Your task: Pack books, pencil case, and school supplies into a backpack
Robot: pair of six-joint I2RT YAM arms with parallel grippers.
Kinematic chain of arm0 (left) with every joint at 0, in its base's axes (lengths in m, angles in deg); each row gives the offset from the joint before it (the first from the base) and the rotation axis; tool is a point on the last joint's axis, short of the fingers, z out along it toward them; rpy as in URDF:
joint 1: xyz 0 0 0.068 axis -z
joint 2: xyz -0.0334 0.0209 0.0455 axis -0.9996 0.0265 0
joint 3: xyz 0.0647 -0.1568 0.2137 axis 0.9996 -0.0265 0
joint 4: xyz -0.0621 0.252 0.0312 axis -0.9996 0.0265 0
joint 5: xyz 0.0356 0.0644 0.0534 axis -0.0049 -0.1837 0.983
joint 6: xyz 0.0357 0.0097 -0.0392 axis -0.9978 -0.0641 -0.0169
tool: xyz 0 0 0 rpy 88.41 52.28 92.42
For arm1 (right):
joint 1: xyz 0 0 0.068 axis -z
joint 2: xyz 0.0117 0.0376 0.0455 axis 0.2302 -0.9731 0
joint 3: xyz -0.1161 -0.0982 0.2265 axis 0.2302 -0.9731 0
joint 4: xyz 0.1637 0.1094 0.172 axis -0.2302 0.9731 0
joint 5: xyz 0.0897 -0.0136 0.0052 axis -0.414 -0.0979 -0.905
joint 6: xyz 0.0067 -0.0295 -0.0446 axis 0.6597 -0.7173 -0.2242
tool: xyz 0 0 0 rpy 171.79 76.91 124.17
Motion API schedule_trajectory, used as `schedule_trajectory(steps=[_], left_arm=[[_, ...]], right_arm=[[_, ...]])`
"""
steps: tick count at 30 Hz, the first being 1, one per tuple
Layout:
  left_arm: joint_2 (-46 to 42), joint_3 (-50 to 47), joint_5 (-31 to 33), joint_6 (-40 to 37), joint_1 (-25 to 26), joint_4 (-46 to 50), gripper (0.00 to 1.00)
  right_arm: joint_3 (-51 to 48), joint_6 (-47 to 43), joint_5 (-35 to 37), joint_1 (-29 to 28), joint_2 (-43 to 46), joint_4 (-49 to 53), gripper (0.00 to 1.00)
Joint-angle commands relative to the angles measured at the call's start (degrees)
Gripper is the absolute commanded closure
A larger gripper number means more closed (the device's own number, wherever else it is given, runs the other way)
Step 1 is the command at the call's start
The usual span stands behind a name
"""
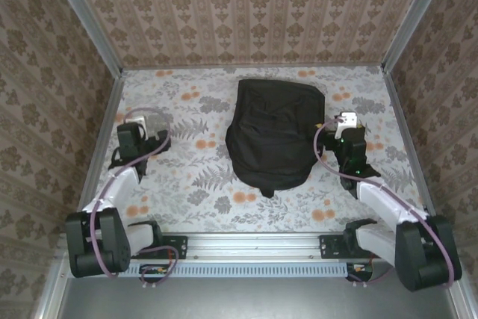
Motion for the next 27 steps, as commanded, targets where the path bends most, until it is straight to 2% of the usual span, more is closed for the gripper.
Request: schedule_trajectory(steps=[1,3,5,6,8,10,11,12,13,14,15,16,27], left_arm=[[1.21,-7.76,4.55,-2.29,-1.39,-19.52,0.00],[2.31,-9.77,4.49,-1.11,-2.16,-26.33,0.00],[5.48,-13.18,6.47,1.11,-2.06,-38.26,0.00],[6.87,-13.35,7.55,1.13,-1.97,-41.17,0.00],[9.49,-11.80,7.35,-3.71,-0.24,-42.39,0.00],[14.69,-12.42,8.75,-4.61,1.34,-50.15,0.00],[17.22,-12.90,10.06,-5.62,2.36,-53.66,0.00],[18.85,-12.15,9.28,-6.66,3.15,-53.07,0.00],[22.23,-10.89,10.84,-7.84,3.94,-55.36,0.00],[23.25,-10.04,8.73,-9.08,4.06,-54.88,0.00],[21.33,-7.76,7.11,-9.12,4.34,-47.54,0.00],[22.16,-5.66,8.50,-10.03,5.08,-45.17,0.00],[22.15,-5.76,8.98,-10.01,5.42,-44.81,0.00]], right_arm=[[-2.54,1.77,1.57,1.93,-5.27,-10.92,0.00],[-5.20,2.78,0.68,2.96,-9.47,-21.29,0.00],[-5.05,0.12,-1.91,3.67,-11.66,-24.38,0.00],[-5.39,-0.10,-3.14,4.24,-13.66,-27.59,0.00],[-6.93,1.59,-3.31,5.54,-19.60,-35.05,0.00],[-8.04,1.55,-3.52,6.13,-26.57,-45.07,0.00],[-6.91,1.48,-4.60,6.17,-25.48,-40.98,0.00],[-3.62,1.68,-5.49,6.33,-23.06,-30.35,0.00],[-0.70,1.85,-5.25,6.40,-23.94,-26.73,0.00],[-0.43,1.66,-5.10,6.33,-24.81,-27.94,0.00],[-0.38,1.89,-5.52,6.51,-24.08,-26.26,0.00],[0.05,1.75,-5.19,6.30,-24.35,-26.11,0.00],[0.63,0.08,-5.76,5.33,-24.24,-25.00,0.00]])
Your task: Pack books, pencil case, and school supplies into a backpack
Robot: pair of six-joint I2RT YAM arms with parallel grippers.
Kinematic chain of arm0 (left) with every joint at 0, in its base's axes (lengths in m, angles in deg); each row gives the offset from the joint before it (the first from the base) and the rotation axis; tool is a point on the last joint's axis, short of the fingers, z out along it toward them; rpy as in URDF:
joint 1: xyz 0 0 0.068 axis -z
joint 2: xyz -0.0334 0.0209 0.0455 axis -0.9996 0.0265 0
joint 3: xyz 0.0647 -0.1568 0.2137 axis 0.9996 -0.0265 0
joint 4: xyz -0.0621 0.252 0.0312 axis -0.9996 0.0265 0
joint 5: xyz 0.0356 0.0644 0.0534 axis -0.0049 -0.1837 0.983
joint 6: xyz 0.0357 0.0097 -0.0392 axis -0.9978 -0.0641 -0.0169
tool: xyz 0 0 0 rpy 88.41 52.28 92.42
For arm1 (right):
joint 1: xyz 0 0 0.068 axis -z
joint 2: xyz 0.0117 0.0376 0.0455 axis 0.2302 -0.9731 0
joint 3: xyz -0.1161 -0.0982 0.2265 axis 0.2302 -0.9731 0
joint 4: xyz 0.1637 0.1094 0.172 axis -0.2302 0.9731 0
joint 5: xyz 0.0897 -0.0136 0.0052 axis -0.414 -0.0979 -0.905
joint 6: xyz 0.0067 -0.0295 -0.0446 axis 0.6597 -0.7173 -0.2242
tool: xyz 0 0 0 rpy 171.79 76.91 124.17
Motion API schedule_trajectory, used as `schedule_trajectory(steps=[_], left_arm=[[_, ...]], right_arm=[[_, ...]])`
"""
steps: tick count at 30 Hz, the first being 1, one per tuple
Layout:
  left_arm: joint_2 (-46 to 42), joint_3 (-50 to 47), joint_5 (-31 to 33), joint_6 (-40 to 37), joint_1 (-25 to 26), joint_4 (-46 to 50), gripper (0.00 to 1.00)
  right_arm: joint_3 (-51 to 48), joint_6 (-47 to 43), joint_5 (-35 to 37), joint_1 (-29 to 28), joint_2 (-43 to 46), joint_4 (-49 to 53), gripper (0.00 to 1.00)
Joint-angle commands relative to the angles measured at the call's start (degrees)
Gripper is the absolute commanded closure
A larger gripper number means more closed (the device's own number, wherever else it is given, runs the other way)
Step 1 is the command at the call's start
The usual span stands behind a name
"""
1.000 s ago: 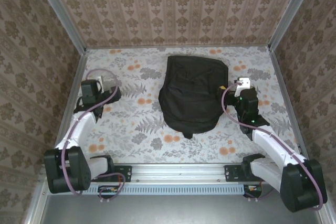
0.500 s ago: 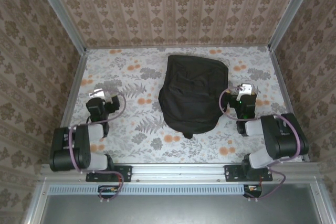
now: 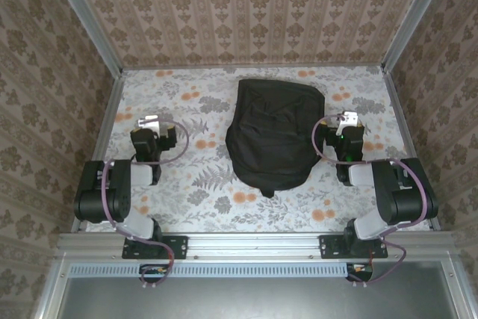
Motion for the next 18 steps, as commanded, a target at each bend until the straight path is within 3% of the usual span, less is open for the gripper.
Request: schedule_trajectory(steps=[1,18], left_arm=[[-0.47,0.24,0.66,-1.38,0.10,-0.53,0.00],[-0.47,0.23,0.11,-1.74,0.23,-0.54,0.00]], right_arm=[[1.16,-0.94,-1.85,-0.52,-0.19,1.94,0.00],[1.13,-0.94,-1.82,-0.52,-0.19,1.98,0.00]])
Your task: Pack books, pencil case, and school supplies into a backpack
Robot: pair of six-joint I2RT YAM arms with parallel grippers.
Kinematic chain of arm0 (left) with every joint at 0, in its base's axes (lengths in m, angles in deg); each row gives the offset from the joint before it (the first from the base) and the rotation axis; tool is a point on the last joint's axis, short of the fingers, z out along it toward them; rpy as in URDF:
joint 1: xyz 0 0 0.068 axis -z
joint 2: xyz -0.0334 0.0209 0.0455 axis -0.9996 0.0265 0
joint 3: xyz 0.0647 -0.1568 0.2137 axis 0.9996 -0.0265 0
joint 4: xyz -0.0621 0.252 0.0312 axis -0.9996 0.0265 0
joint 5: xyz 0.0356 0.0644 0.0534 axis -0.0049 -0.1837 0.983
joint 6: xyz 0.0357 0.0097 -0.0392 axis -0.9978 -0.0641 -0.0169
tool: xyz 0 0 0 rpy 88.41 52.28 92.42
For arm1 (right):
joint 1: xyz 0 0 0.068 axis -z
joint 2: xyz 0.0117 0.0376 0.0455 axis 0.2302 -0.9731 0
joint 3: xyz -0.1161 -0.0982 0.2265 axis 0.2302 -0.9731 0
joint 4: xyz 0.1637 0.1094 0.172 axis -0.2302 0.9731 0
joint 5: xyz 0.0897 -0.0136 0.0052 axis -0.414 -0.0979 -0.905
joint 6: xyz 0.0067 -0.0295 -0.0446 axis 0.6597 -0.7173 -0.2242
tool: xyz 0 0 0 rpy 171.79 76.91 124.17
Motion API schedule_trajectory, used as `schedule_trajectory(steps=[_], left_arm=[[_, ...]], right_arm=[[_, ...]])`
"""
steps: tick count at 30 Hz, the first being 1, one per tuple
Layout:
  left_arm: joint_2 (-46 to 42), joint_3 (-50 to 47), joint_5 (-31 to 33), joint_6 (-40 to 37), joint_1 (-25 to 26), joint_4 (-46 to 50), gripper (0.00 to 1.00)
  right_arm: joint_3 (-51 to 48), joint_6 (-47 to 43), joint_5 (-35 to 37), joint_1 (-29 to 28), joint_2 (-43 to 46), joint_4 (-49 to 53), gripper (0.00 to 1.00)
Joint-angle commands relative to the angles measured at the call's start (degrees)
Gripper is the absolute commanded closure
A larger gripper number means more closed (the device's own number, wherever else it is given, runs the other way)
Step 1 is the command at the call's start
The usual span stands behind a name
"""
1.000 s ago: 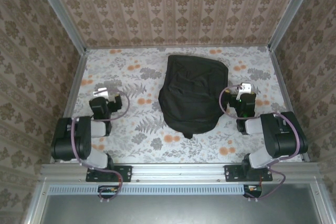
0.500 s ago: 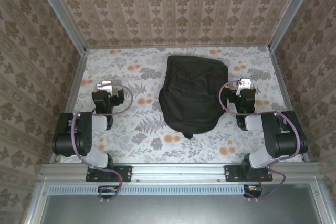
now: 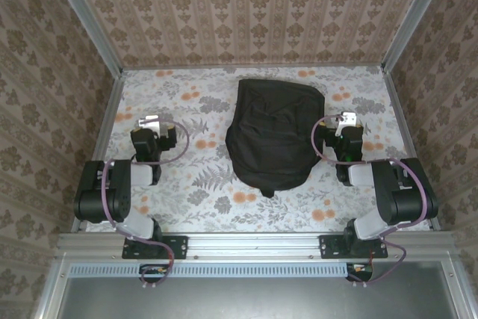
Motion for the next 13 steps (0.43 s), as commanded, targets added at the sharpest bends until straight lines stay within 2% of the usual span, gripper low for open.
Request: schedule_trajectory(steps=[1,13], left_arm=[[-0.52,0.24,0.26,-0.97,0.28,-0.51,0.00],[-0.50,0.38,-1.40,-1.14,-0.02,-0.05,0.00]], right_arm=[[1.05,-0.52,-1.39,-0.33,-0.15,1.04,0.00],[1.10,-0.52,-1.35,-0.31,-0.15,1.04,0.00]])
